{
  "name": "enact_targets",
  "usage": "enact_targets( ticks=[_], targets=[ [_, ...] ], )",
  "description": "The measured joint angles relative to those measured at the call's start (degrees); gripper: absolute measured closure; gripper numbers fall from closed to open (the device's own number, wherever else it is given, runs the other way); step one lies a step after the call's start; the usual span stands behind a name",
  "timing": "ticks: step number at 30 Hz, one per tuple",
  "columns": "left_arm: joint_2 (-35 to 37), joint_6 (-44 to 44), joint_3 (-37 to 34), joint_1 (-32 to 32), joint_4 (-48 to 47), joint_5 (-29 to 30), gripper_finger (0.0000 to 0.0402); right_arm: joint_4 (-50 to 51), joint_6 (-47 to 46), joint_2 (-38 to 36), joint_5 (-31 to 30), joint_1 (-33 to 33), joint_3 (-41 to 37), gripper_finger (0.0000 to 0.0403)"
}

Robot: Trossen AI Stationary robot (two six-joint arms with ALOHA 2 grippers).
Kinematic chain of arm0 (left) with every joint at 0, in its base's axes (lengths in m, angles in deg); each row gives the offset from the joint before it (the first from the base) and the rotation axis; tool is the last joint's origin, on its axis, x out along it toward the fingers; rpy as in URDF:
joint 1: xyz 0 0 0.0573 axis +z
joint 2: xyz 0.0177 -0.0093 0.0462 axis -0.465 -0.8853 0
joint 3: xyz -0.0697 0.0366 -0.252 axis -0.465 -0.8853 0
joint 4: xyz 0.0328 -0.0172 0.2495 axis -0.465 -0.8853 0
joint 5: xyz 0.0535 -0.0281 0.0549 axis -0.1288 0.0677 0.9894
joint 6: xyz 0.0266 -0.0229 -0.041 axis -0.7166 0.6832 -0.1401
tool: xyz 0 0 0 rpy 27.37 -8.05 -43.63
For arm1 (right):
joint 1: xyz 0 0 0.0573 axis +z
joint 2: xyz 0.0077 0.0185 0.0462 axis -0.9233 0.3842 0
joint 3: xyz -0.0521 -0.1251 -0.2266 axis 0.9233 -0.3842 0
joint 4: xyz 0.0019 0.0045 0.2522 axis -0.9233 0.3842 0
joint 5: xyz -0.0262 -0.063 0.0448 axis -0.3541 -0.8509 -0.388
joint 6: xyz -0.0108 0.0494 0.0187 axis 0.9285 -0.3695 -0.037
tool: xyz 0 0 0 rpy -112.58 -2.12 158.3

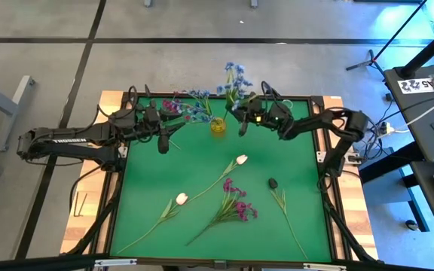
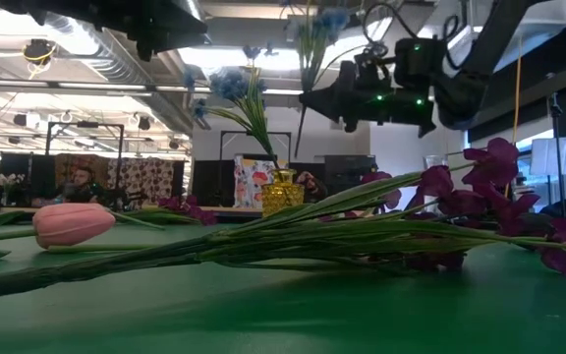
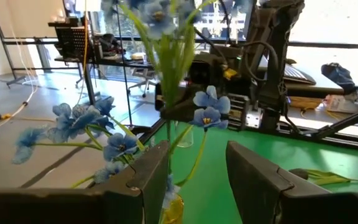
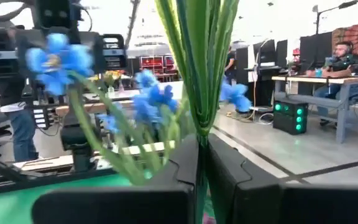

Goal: Sort flowers into vase by color
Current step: Put the blue flowers into the yellow vase

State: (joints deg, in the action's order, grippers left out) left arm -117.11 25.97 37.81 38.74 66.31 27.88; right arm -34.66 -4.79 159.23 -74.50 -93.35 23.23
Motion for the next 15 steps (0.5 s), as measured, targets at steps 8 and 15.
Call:
enact_targets(
  ticks=[8, 15],
  targets=[
    [0.0, 0.1, -2.2, 2.4, 1.7, -2.8, 0.0246, 5.0, 0.7, 0.3, 2.5, -0.7, 3.0, 0.0384],
    [0.2, 3.2, -7.8, 5.0, 7.9, -3.4, 0.0246, 6.4, 0.9, 0.3, 2.5, -0.7, 3.1, 0.0384]
  ],
)
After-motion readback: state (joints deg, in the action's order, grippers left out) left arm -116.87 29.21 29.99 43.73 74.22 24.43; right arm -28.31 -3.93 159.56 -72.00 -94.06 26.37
